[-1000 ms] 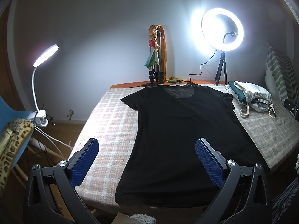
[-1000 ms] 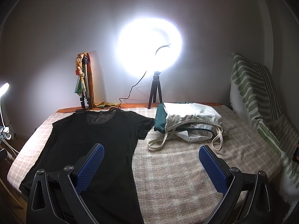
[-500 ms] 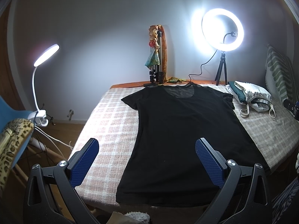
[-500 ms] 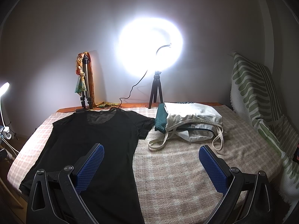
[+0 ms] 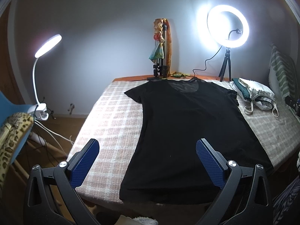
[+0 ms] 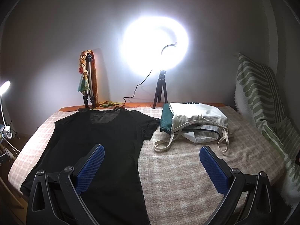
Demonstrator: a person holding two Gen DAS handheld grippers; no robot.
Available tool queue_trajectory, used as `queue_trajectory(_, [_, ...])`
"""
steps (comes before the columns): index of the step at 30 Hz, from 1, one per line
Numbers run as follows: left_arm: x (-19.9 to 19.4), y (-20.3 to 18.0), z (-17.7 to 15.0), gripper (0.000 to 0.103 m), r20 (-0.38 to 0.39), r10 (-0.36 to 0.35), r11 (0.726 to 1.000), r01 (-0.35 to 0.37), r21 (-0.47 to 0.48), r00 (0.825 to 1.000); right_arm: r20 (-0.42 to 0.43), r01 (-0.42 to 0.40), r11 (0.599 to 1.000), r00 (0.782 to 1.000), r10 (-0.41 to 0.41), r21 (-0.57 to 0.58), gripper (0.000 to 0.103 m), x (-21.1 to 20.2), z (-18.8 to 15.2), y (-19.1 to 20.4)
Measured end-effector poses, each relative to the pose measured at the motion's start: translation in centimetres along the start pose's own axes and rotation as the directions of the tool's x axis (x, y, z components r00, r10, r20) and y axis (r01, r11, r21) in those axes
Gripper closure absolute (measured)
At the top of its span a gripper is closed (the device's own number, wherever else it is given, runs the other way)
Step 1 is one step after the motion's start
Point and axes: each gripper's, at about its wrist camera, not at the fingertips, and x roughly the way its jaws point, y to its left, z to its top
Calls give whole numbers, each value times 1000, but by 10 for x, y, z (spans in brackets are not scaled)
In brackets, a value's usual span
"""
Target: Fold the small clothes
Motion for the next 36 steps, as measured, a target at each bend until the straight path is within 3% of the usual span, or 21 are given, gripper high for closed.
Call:
queue_trajectory(7, [9,10,-3,1,-34,-13,1000,13,-16,999,-27,-14,1000,1000,13,-14,0,8,6,10])
queue_trajectory(12, [20,23,-9,1,-71,-63,996,59,-64,995,-55,-52,998,997,50,-38,0,16,16,23])
queue_trajectory(19, [39,49,-25,10,-126,-128,982,107,-156,984,-74,-176,978,983,169,-111,1,27,40,60])
queue_trajectory(27, [65,76,-57,28,-245,-215,952,146,-270,946,-149,-345,925,935,323,-158,12,71,86,131])
queue_trajectory(29, [72,81,-66,40,-272,-243,942,159,-296,931,-172,-375,912,921,348,-163,13,82,95,151])
queue_trajectory(36, [85,84,-76,40,-310,-261,939,166,-303,914,-269,-462,869,872,409,-176,18,138,115,226])
